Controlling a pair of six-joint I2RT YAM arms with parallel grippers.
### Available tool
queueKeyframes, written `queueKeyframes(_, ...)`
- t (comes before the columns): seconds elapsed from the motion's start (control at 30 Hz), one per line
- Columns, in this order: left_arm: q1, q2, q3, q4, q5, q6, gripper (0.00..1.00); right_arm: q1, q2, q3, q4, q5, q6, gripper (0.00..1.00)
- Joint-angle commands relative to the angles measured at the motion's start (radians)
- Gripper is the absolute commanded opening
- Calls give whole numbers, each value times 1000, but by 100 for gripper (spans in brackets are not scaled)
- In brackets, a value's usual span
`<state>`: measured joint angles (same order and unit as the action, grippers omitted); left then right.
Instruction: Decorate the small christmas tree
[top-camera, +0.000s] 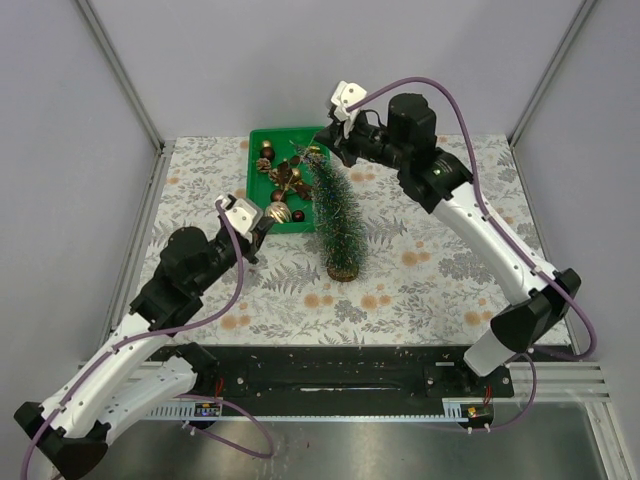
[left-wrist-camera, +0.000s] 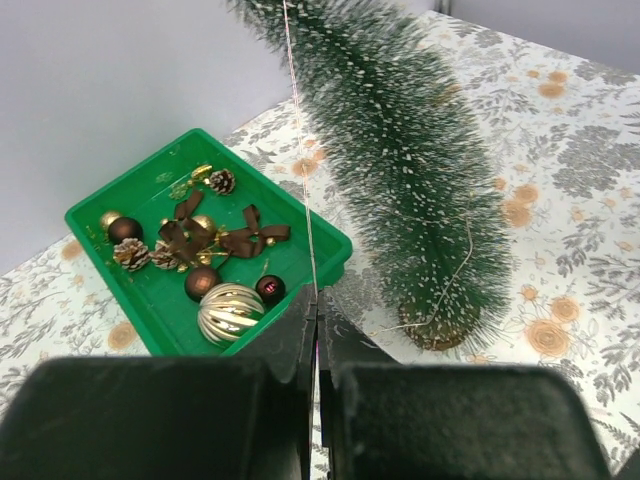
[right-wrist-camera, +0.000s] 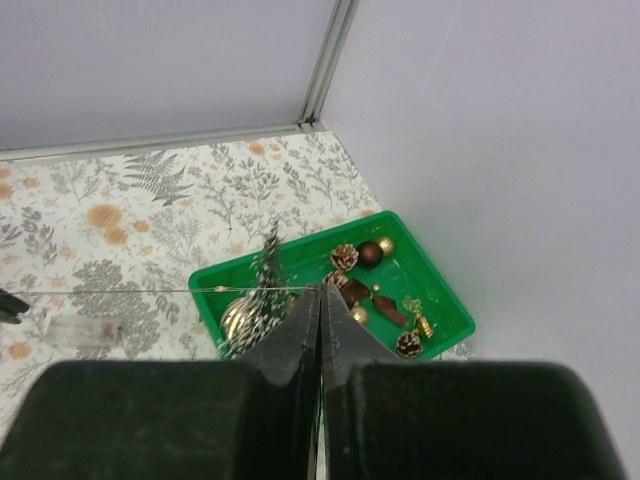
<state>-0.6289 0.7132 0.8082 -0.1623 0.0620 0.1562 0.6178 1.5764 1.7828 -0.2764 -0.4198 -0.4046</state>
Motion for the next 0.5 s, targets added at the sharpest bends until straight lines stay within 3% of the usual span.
queueKeyframes(0.0, 26, -5, -26, -16, -45, -12, 0, -15, 34, 82, 316, 96, -39, 0)
queueKeyframes(0.47, 67, 64, -66, 182, -140, 23, 1, -15, 304, 366, 339, 96, -46, 0)
